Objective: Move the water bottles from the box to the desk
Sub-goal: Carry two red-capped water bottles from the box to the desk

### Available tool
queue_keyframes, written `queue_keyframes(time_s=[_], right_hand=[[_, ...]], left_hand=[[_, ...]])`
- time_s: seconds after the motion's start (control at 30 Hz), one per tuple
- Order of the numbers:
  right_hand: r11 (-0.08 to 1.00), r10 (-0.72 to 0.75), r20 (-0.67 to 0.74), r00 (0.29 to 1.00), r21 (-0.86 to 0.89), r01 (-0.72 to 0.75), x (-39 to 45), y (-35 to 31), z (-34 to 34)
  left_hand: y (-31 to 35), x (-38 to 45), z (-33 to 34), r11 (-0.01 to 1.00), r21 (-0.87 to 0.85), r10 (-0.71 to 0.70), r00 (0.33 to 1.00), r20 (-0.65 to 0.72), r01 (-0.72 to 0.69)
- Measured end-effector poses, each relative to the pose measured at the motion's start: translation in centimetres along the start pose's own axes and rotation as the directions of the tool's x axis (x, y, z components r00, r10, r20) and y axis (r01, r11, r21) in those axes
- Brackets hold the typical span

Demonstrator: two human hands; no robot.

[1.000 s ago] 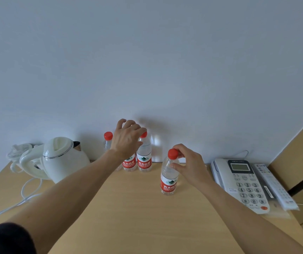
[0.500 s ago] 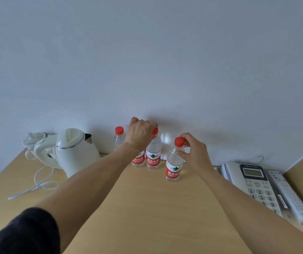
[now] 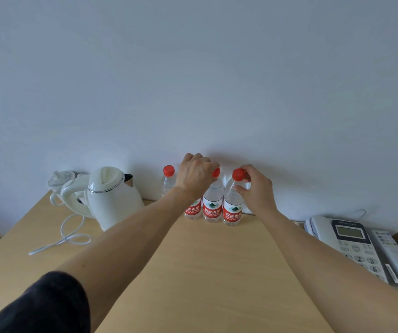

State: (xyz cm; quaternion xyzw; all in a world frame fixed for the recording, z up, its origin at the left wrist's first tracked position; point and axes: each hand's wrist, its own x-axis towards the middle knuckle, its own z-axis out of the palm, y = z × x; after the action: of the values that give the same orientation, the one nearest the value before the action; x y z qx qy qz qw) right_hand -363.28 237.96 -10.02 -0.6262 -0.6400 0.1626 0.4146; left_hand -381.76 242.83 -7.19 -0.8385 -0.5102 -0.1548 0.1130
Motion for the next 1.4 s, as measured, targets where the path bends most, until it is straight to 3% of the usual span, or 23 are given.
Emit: queue_keyframes(time_s=[0.4, 0.73, 0.87, 1.07, 1.4], right_hand=[[1.0, 0.021, -0.06, 0.998, 0.018, -0.02, 0.3, -0.1, 0.5], [0.998, 0.051, -0.025, 0.998, 0.034, -0.05, 0.1, -0.3, 0.2], [0.996, 0.036, -0.033, 0.999, -0.083, -0.039, 0.1, -0.4, 0.1], [0.967, -0.092, 0.028, 0.995, -0.238, 0.096, 0.1, -0.8, -0.3], [0.973, -0.085, 0.069, 0.994, -0.209, 0.098, 0.6, -1.2, -0.7]], left_hand=[[0.0, 0.3, 0.4, 0.997, -0.07, -0.025, 1.0, 0.005, 0.025], [0.1, -0.1, -0.3, 0.993, -0.1, -0.067, 0.998, 0.006, 0.067], [-0.3, -0.7, -0.6, 0.994, -0.101, -0.044, 0.999, -0.009, 0.043], [-0.8, -1.5, -1.0, 0.996, -0.095, 0.001, 1.0, -0.016, -0.003], [0.3, -0.9, -1.0, 0.974, -0.183, -0.138, 0.99, -0.003, 0.135]])
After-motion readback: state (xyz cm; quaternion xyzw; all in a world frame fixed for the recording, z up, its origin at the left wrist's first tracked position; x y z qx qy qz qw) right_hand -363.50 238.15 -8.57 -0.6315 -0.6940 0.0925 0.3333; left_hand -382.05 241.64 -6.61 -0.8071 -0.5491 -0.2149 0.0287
